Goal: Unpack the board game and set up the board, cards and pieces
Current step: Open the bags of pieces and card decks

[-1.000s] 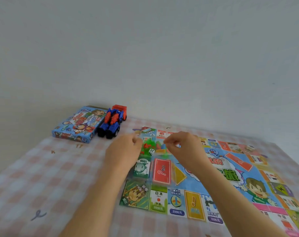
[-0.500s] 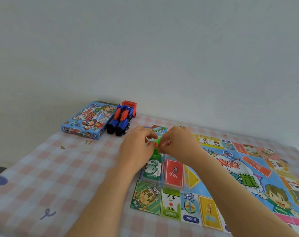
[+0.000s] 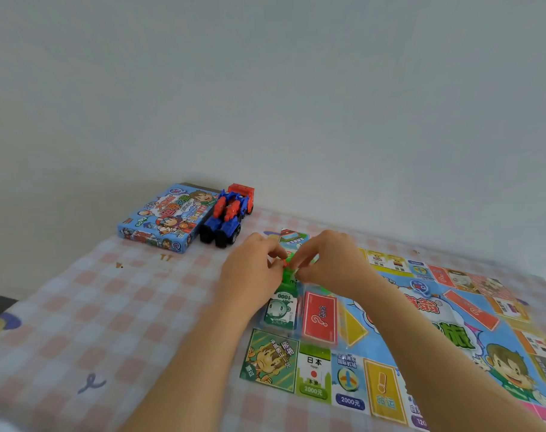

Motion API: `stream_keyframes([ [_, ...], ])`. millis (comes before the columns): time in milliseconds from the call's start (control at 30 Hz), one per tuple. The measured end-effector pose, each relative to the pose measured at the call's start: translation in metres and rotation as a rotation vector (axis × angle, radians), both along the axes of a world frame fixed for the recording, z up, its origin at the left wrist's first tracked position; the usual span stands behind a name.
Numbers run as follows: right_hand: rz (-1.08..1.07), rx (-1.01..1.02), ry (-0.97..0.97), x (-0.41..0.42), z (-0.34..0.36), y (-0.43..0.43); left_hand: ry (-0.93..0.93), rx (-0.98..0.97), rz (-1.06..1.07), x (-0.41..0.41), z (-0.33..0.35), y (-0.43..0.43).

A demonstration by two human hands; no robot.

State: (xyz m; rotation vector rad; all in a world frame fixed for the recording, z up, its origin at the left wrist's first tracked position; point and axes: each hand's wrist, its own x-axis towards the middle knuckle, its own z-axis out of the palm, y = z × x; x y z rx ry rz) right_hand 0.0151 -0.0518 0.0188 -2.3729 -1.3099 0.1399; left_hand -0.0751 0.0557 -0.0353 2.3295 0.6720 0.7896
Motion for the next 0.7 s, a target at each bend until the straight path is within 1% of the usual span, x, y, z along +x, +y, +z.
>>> stream_keyframes([
  [133, -0.128, 0.305, 0.294, 0.006, 0.001, -0.023, 0.003, -0.005, 0.002, 0.000, -0.001, 0.001],
  [233, -0.176, 0.416, 0.493, 0.007, 0.000, -0.043, 0.012, -0.004, -0.006, 0.000, -0.002, 0.002],
  [300, -0.183, 0.491, 0.568, 0.007, -0.003, -0.052, 0.015, 0.007, -0.008, 0.000, -0.001, 0.002],
  [433, -0.164, 0.593, 0.608, 0.002, -0.011, -0.059, -0.040, 0.058, 0.012, -0.001, 0.003, -0.004],
  [533, -0.131, 0.623, 0.609, -0.003, -0.015, -0.060, -0.099, 0.070, -0.008, -0.002, 0.005, -0.007],
  [633, -0.168, 0.646, 0.592, -0.002, -0.013, -0.063, -0.116, 0.066, -0.055, 0.000, 0.005, -0.009],
  [700, -0.215, 0.646, 0.546, 0.003, -0.009, -0.072, -0.137, 0.067, -0.078, -0.001, 0.005, -0.011],
])
